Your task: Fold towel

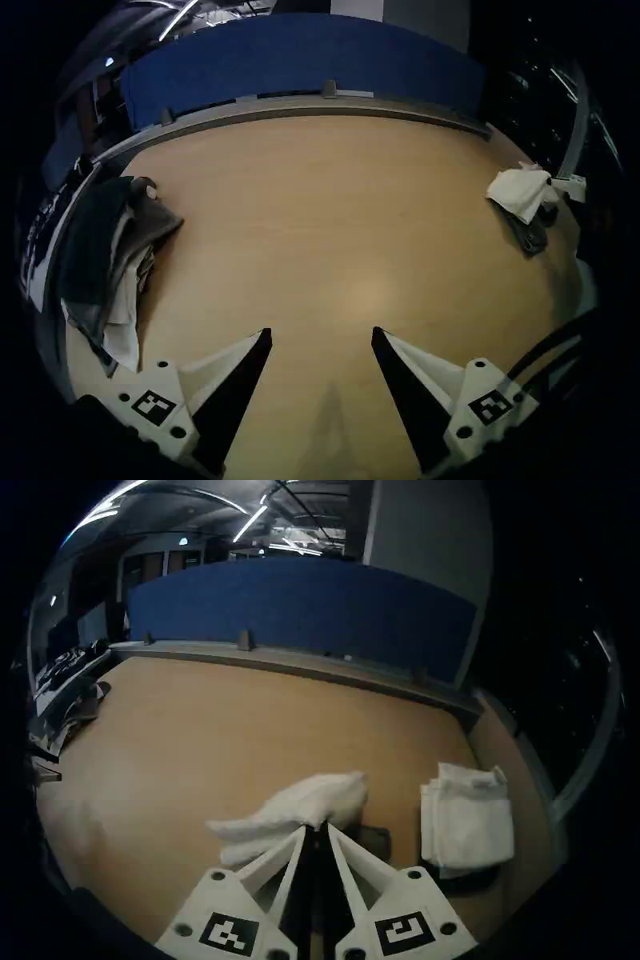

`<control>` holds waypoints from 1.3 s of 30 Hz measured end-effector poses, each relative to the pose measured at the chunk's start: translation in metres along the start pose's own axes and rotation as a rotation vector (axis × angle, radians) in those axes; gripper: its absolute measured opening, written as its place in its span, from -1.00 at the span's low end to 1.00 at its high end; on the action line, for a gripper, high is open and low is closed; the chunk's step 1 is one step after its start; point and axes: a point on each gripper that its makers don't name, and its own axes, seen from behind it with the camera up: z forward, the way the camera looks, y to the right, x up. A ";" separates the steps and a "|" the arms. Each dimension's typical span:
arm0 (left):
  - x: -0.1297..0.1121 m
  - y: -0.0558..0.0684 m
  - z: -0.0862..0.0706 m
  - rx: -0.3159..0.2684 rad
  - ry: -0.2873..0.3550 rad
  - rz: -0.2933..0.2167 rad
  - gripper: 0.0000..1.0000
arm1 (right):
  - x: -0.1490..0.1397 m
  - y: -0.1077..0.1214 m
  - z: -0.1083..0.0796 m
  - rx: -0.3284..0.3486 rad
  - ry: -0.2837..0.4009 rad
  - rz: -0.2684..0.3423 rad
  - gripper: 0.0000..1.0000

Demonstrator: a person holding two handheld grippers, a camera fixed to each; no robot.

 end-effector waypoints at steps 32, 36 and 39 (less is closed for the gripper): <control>-0.007 0.000 -0.009 0.012 -0.008 0.019 0.85 | -0.137 0.046 0.005 -0.184 -0.240 0.128 -0.92; -0.007 0.000 -0.010 0.013 -0.007 0.018 0.85 | -0.142 0.043 0.008 -0.184 -0.255 0.128 -0.91; -0.008 0.000 -0.010 0.012 -0.006 0.017 0.85 | -0.142 0.042 0.009 -0.184 -0.254 0.124 -0.90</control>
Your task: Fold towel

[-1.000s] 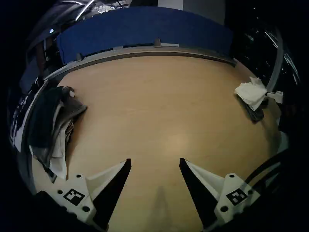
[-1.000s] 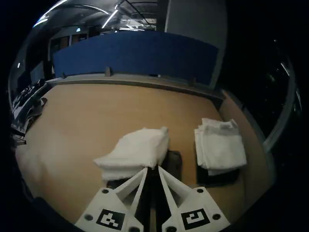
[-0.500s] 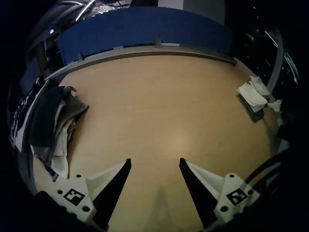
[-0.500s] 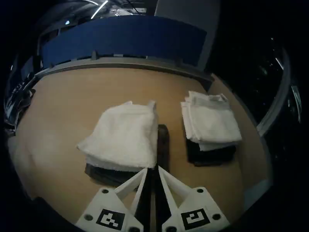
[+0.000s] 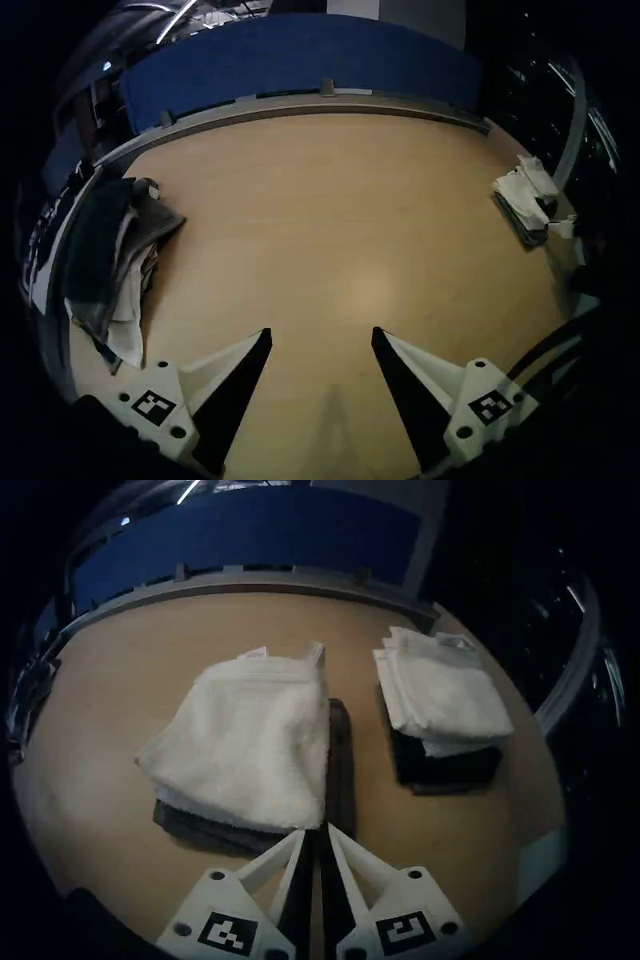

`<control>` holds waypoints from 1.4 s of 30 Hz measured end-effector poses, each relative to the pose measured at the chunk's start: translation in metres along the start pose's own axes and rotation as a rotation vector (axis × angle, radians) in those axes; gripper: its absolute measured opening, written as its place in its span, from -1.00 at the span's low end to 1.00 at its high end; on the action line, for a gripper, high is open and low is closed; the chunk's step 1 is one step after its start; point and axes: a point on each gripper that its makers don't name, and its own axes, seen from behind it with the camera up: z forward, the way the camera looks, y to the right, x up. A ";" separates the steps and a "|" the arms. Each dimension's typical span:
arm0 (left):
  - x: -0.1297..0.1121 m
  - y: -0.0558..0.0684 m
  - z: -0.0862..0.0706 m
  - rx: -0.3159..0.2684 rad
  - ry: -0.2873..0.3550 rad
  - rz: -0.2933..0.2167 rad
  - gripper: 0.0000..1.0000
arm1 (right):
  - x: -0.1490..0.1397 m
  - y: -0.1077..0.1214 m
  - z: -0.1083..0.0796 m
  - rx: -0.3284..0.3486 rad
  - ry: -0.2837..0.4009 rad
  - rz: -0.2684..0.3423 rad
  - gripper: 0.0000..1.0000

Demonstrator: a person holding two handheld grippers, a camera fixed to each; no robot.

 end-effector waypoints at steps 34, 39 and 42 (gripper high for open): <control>0.005 0.001 -0.002 -0.010 0.011 0.000 0.85 | 0.048 -0.029 -0.033 0.021 0.163 0.009 1.00; 0.005 -0.002 -0.002 -0.007 0.010 -0.003 0.85 | 0.058 -0.050 -0.028 0.056 0.174 -0.003 1.00; 0.004 -0.004 -0.003 -0.005 0.011 -0.005 0.85 | 0.058 -0.058 -0.025 0.066 0.169 -0.020 1.00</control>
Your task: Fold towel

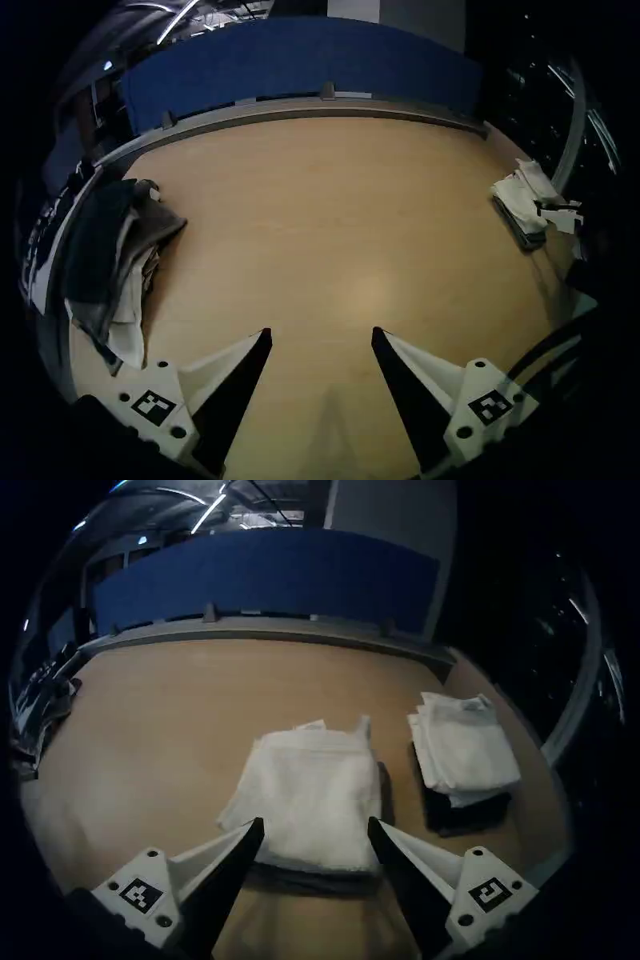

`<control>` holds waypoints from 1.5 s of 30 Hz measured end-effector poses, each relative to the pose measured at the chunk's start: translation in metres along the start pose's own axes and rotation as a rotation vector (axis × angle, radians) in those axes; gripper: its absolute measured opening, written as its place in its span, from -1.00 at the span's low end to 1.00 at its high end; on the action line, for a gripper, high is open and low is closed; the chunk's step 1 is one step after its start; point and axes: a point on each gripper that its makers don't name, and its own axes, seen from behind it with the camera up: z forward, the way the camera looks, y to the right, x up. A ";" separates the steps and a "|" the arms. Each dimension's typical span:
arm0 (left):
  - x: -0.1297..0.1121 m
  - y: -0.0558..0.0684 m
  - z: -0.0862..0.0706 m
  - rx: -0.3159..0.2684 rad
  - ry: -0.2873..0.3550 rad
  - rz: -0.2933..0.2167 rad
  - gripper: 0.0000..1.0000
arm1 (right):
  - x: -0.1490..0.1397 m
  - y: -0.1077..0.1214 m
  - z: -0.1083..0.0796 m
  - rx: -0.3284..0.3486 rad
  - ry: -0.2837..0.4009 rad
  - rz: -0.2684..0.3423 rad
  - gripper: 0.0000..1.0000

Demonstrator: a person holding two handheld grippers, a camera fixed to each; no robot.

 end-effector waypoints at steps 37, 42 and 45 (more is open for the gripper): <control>0.003 -0.002 0.006 0.005 -0.003 -0.012 0.85 | 0.017 -0.004 0.023 0.031 -0.007 -0.014 1.00; 0.004 -0.003 0.006 0.009 -0.005 -0.010 0.85 | 0.028 -0.001 0.036 0.029 0.001 -0.012 1.00; 0.004 -0.004 0.007 0.012 -0.007 -0.012 0.85 | 0.035 0.001 0.046 0.032 0.004 -0.006 1.00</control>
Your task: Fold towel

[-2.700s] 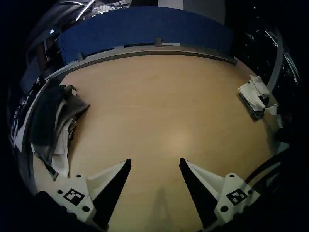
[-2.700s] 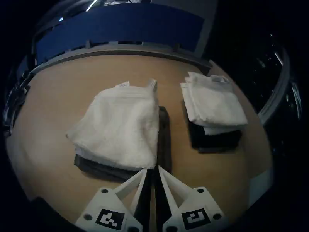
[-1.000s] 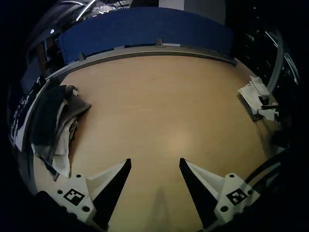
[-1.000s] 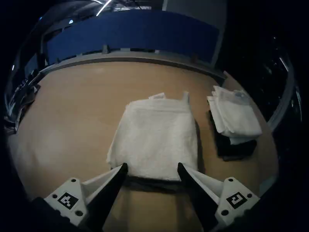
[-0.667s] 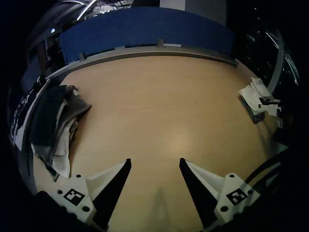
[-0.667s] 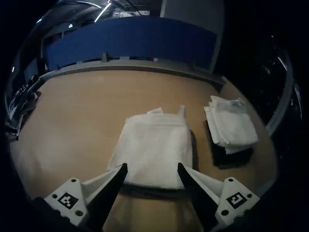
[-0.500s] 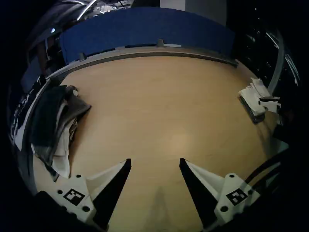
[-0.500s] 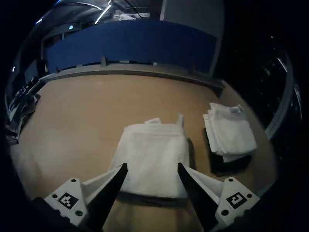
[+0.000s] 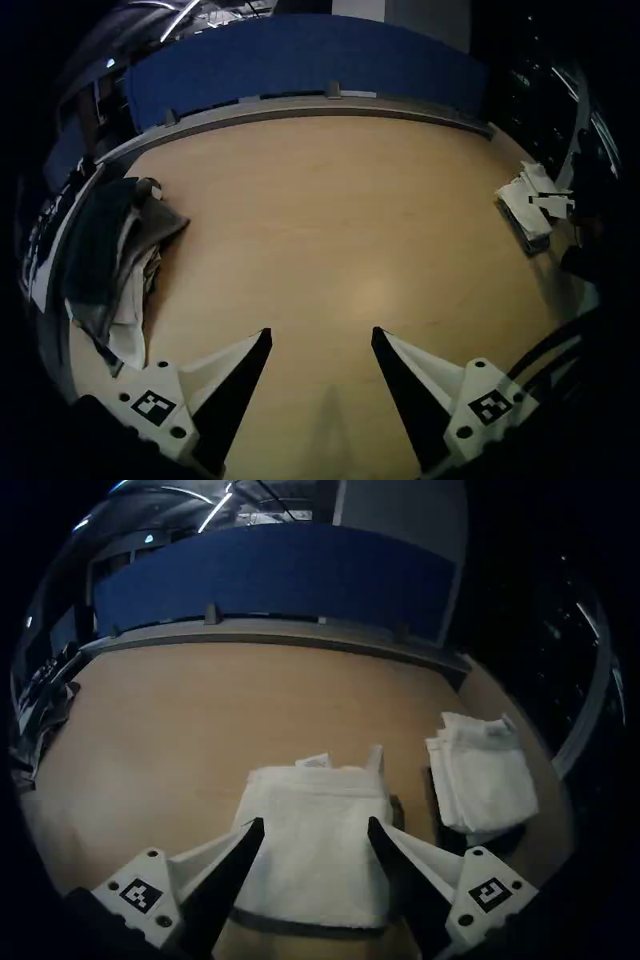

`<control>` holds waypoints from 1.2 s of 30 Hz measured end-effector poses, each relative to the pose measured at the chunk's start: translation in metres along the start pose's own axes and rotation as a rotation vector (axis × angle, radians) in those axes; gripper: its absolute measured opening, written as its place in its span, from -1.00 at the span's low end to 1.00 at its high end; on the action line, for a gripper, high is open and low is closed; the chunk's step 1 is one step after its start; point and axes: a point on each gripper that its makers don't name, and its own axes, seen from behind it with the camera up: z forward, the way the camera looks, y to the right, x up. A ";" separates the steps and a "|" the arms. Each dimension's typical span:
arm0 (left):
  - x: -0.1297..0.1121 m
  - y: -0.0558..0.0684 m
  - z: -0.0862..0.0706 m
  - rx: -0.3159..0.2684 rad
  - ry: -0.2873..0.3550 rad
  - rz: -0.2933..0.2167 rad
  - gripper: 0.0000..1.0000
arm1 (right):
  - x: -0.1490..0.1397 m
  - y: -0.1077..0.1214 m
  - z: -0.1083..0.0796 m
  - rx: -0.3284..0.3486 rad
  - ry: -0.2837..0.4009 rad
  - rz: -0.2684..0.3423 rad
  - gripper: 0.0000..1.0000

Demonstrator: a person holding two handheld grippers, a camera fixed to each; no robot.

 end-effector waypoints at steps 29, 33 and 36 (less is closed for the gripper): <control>0.002 -0.008 -0.004 0.012 0.020 -0.023 0.85 | 0.012 0.000 -0.001 0.002 0.030 0.043 1.00; 0.004 -0.008 -0.004 0.010 0.027 -0.018 0.86 | 0.013 -0.004 -0.011 0.007 0.043 0.046 1.00; 0.006 -0.008 -0.004 0.008 0.032 -0.015 0.85 | 0.016 -0.008 -0.017 0.008 0.056 0.058 1.00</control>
